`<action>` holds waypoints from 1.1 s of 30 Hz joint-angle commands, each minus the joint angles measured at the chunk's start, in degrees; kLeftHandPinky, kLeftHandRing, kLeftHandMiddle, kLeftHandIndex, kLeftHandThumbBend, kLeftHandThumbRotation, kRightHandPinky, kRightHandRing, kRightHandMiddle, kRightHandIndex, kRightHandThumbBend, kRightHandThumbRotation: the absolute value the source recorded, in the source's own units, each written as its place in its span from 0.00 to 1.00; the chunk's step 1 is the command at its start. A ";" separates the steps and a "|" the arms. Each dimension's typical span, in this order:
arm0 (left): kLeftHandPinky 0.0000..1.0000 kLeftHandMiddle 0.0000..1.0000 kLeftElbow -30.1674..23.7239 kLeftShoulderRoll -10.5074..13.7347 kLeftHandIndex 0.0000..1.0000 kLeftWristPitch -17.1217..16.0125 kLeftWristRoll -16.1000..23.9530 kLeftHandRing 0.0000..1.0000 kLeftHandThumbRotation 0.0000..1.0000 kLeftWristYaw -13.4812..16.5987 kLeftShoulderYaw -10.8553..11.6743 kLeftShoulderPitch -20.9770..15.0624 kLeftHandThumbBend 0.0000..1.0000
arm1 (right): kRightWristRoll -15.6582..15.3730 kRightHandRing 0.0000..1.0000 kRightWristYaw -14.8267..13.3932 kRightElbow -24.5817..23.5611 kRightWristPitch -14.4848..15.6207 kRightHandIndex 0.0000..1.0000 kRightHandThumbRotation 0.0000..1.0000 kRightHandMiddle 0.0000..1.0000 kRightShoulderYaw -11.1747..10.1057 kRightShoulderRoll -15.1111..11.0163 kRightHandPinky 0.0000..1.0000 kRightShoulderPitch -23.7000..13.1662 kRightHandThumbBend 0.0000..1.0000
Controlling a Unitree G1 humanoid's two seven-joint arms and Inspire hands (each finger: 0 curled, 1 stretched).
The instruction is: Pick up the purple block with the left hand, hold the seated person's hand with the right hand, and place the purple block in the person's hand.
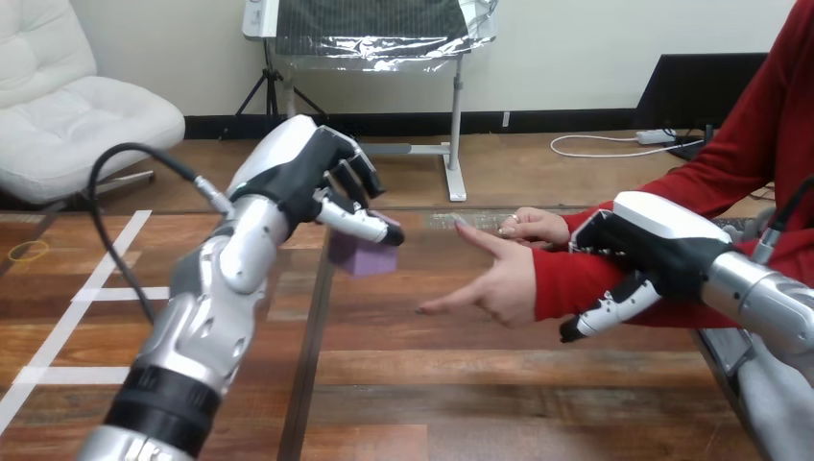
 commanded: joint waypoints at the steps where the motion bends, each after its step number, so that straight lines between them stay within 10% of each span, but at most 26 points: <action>1: 0.35 0.45 2.07 -1.29 0.43 -1.92 0.23 0.40 0.00 1.82 -0.92 -5.90 0.81 | 2.08 0.28 0.40 -4.92 -0.51 0.34 0.23 0.32 -1.71 2.75 0.27 -1.20 0.88; 33: 0.34 0.43 11.11 -8.46 0.42 -5.05 0.03 0.37 0.00 4.86 -3.00 -10.91 0.83 | 1.10 0.29 -0.35 -9.38 2.03 0.33 0.27 0.32 -0.82 5.64 0.28 -1.30 0.90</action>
